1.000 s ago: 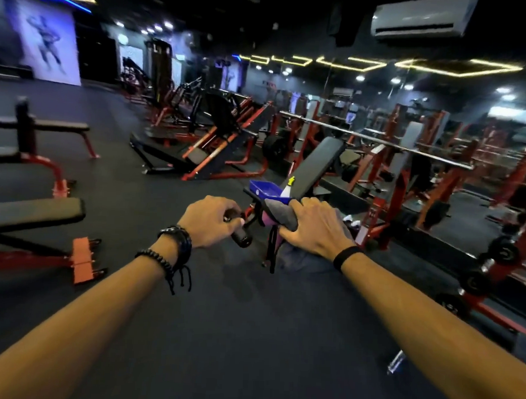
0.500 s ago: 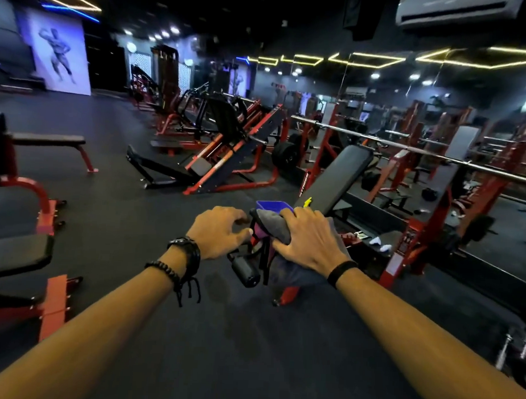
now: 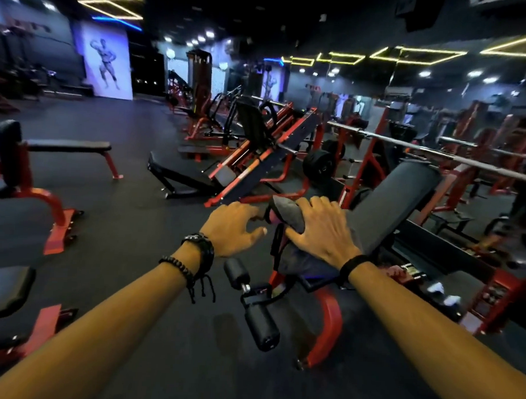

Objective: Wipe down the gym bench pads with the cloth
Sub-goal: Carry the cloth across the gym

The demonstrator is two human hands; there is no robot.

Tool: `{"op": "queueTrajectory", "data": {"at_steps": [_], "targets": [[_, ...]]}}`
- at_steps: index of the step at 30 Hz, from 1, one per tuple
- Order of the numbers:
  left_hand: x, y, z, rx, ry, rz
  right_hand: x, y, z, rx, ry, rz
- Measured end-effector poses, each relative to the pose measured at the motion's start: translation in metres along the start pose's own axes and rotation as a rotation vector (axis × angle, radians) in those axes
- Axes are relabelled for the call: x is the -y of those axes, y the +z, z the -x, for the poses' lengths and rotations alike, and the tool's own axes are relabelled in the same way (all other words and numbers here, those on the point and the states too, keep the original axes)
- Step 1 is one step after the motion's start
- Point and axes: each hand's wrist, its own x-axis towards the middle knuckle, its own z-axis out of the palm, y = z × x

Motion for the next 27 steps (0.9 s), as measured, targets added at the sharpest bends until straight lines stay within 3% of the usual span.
{"op": "queueTrajectory", "data": {"at_steps": [7,13,19,27], "targets": [[0.123,0.070,-0.111,0.066,-0.038,-0.050,-0.011,0.145,-0.093,0.123,0.037,-0.033],[0.224,0.128,-0.227,0.161,-0.033,-0.002,-0.038,0.257,-0.175,0.241,0.178,-0.060],[0.274,0.187,-0.336,0.307,0.043,0.038,-0.062,0.331,-0.216,0.301,0.353,-0.106],[0.275,0.314,-0.444,0.515,0.194,0.152,-0.110,0.437,-0.197,0.447,0.707,-0.108]]}}
